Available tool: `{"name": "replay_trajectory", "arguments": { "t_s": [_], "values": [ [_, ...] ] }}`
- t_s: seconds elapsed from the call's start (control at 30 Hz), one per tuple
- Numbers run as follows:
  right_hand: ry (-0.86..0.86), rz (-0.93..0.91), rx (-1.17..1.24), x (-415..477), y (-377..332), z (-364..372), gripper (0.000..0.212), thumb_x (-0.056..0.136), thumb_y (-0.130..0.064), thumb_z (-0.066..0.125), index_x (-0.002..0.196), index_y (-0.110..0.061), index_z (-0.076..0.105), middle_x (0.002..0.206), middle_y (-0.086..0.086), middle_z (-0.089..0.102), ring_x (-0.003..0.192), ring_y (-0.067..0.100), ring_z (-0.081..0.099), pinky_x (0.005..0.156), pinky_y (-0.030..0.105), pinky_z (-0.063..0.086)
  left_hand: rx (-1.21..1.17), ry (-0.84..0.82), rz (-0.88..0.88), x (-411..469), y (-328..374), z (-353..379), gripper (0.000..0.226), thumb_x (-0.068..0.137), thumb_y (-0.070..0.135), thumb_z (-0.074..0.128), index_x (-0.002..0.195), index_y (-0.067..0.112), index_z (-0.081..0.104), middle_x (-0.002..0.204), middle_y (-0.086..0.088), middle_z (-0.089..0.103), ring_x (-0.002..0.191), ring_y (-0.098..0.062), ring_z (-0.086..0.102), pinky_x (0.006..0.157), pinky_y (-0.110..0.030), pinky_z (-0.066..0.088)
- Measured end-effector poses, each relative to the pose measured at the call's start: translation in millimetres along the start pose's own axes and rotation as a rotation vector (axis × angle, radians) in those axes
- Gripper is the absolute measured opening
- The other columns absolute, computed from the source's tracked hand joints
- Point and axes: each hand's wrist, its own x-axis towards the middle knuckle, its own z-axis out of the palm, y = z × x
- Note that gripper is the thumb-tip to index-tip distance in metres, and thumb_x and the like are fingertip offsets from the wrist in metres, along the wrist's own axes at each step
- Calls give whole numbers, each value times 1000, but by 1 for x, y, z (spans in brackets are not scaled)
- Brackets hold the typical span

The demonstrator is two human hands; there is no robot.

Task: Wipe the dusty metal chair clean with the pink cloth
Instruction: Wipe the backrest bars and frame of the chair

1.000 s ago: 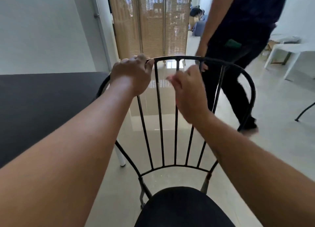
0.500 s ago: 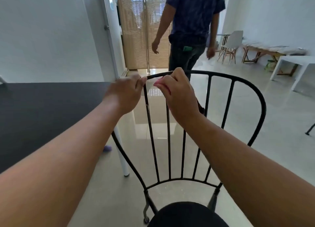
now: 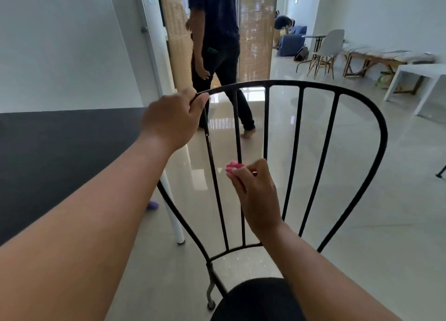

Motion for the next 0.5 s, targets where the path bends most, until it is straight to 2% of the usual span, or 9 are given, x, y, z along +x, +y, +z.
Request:
{"name": "replay_trajectory", "arguments": {
  "t_s": [0.1,0.17,0.2,0.27,0.33,0.37,0.43,0.5],
  "values": [
    [-44,44,-22,-32,9,8,11,91,-15,69,90,-4,68,95,4,52,85,10,61,80,16,53,15,29,-15,2,-1,4,43,100,54,29,87,18,49,64,3,50,55,-13,47,56,-31,31],
    [-81,111,-11,-53,19,14,12,92,-18,68,90,-6,67,94,-2,51,85,0,60,84,12,51,17,46,-9,3,-2,6,43,100,55,28,86,19,47,62,4,50,54,-15,48,55,-31,32],
    [-121,159,2,-63,23,16,14,93,-22,66,92,-9,67,92,-6,51,83,-2,60,82,15,54,16,47,-2,3,-3,7,43,100,55,28,86,19,46,62,4,49,54,-16,48,54,-31,32],
    [-184,172,-45,-86,31,21,14,93,-24,66,96,-10,67,90,-5,50,72,5,59,70,23,58,16,51,13,2,-3,7,41,100,54,27,86,20,45,61,5,47,53,-14,47,52,-30,30],
    [-272,87,-122,-115,42,28,14,86,-17,75,96,-9,69,87,-2,46,64,10,54,57,22,57,15,62,20,0,-2,5,40,100,54,27,84,21,43,61,6,46,52,-11,44,50,-29,27],
    [-345,100,-142,-129,48,31,15,83,-16,78,93,-11,68,86,-3,44,62,10,52,52,22,55,9,68,19,-2,-1,4,39,100,54,28,84,21,42,61,6,45,51,-11,44,49,-28,26],
    [-462,137,-172,-150,59,35,15,84,-17,77,88,-15,62,86,-5,39,61,11,51,49,27,55,-6,77,14,-7,1,2,39,100,53,30,82,21,42,61,6,44,51,-11,43,47,-27,24],
    [-505,154,-160,-154,60,35,12,88,-16,73,87,-16,61,88,-5,39,67,15,55,55,33,58,-16,72,8,-9,2,0,38,101,53,31,82,21,42,61,6,44,51,-11,43,48,-28,25]
  ]
}}
